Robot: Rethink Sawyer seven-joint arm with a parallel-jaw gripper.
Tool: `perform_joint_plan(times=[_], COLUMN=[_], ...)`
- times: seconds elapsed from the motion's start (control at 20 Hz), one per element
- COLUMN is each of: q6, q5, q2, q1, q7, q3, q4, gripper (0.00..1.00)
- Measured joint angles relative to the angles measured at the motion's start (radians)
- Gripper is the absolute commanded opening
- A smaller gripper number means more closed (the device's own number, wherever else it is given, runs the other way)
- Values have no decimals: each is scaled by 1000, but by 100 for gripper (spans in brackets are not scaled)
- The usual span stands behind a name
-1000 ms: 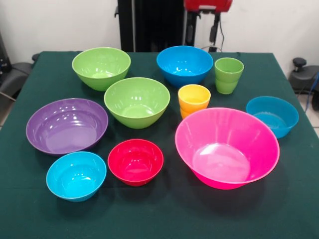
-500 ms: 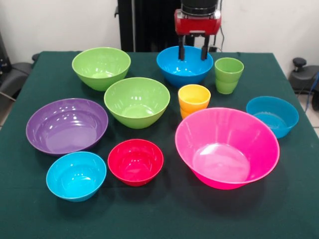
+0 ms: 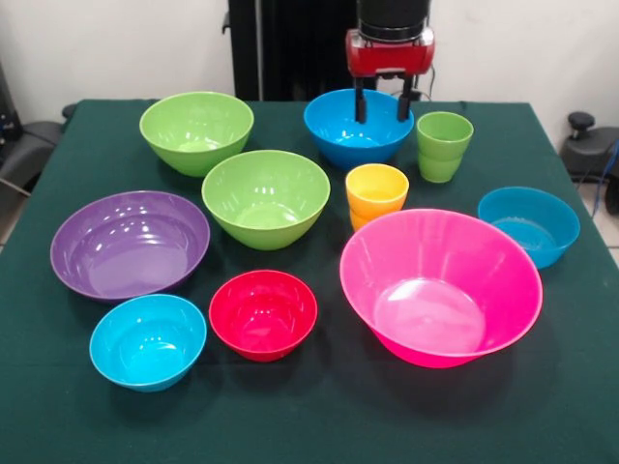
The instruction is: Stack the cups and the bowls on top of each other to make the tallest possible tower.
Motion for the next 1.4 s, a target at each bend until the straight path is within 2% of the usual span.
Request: perform_joint_plan(times=[1.4], q6=[-38], q5=[0], q2=[58], q1=[14], q7=[0], q3=[4], q4=[-1], gripper=[100])
